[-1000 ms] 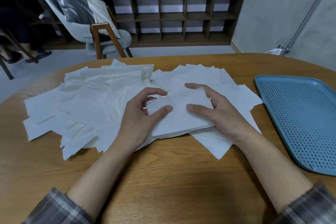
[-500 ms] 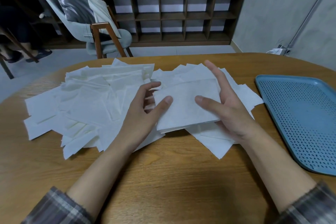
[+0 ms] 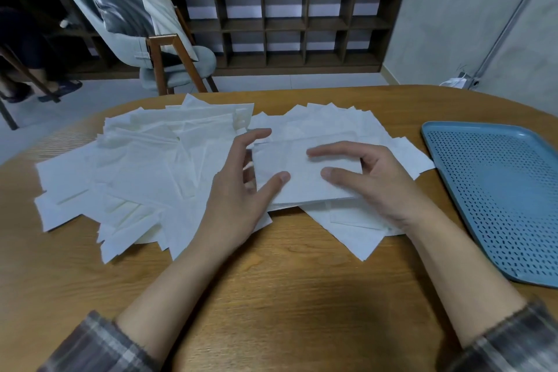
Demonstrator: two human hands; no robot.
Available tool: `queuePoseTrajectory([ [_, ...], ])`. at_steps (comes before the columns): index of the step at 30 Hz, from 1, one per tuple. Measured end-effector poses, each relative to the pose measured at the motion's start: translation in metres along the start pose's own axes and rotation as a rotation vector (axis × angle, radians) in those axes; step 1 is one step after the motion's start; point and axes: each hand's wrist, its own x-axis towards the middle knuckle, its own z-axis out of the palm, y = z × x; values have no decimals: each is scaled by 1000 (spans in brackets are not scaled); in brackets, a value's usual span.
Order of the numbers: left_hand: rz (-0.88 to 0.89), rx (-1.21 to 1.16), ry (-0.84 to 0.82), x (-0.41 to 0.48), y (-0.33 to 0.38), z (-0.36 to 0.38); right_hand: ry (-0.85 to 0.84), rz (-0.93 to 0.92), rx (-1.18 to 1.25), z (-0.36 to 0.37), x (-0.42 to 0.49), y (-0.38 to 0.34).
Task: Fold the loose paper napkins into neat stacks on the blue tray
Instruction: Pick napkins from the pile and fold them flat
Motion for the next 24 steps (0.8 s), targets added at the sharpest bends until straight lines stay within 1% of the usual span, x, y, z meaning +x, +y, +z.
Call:
queuePoseTrajectory([
  [2,188,238,31,0,-4,1,87,22,-63,-1,2,5],
  [4,356,386,10,2,-10,-2,204,34,-93,-2,5,9],
  [6,423,451,-149,3,-15,-4,279,30,-109,-3,7,14],
  [8,420,516,-356,2,-23,-2,304,26,-118,-2,8,17],
  [9,421,546,-419,1,-27,0,303,28,-120,-1,8,17],
  [10,424,565,-445,1,-30,3,299,32,-123,0,8,17],
  [14,405,566,-387,2,-38,13,283,39,-119,0,7,17],
  [17,442,621,-354,0,-35,18,285,43,-120,1,8,17],
  [21,488,689,-377,0,-27,19,282,51,-122,1,7,18],
  [24,448,625,-452,1,-26,17,279,53,-132,1,7,20],
])
